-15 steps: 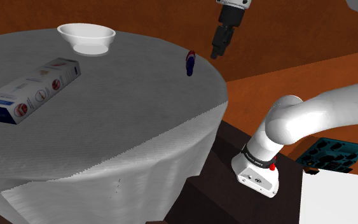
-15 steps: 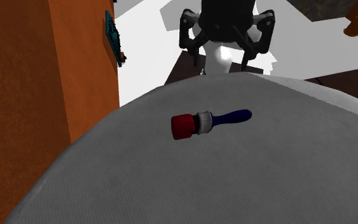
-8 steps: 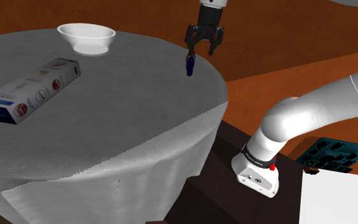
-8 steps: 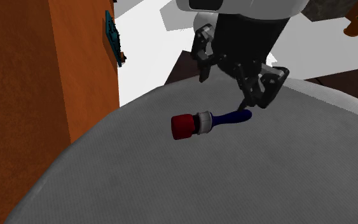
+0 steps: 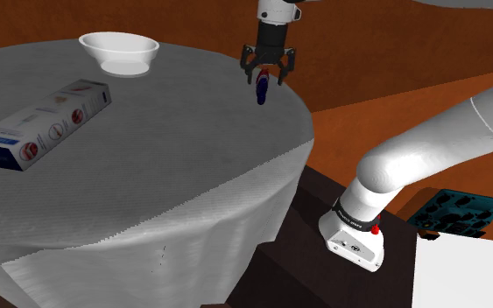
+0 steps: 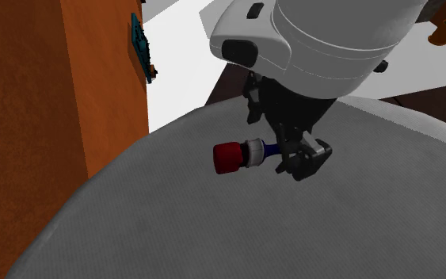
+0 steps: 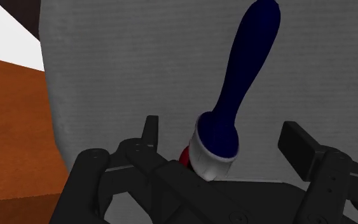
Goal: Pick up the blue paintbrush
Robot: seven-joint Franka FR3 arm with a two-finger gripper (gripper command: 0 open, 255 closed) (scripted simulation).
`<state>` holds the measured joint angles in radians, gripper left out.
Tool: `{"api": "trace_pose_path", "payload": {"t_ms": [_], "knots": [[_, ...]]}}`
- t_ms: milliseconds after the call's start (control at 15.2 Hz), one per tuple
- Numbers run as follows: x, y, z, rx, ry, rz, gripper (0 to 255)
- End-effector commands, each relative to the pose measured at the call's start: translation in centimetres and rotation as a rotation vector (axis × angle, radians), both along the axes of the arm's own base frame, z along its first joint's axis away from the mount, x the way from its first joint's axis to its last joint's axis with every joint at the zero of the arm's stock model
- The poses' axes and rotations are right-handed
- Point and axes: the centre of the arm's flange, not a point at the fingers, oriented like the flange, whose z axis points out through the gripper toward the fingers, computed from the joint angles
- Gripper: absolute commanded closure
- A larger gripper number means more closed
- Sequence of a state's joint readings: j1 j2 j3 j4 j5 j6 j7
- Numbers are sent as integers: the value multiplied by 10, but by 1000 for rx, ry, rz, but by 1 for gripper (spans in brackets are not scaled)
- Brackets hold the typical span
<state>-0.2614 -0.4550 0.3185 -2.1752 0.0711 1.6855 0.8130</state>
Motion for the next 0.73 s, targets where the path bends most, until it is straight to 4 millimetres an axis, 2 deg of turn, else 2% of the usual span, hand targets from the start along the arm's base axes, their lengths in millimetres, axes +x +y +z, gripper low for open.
{"api": "trace_pose_path", "payload": {"t_ms": [0,132,198,660], "knots": [[1,-1,-10,0,0,-2,0],[1,-1,-13,0,0,-2,0],[1,0,-13,0,0,-2,255],[1,0,-13,0,0,-2,255]]}}
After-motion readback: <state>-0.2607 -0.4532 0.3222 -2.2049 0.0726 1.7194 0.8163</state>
